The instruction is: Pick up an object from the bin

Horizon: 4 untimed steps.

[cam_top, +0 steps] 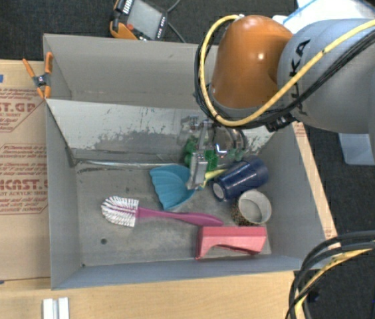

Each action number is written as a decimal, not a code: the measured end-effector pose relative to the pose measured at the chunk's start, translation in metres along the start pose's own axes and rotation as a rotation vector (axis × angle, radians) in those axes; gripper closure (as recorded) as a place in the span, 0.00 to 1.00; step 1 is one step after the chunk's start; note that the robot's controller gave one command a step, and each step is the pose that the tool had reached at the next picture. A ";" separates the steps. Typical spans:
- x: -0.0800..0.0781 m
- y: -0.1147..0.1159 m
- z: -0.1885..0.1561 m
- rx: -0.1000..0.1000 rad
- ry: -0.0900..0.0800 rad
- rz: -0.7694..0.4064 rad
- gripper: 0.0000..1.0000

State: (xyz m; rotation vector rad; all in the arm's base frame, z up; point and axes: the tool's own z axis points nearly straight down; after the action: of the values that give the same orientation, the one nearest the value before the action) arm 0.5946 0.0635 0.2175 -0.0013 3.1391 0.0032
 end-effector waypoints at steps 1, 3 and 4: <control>0.000 0.000 0.000 0.000 0.000 0.000 0.00; 0.038 0.038 0.061 -0.001 -0.007 0.016 0.00; 0.019 0.026 0.085 -0.002 0.000 -0.141 0.00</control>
Offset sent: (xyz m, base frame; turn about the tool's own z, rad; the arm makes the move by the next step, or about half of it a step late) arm -0.0163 0.0394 -0.0709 -0.1201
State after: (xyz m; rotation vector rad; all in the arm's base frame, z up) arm 0.5758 0.0900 0.1327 -0.2226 3.1312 0.0056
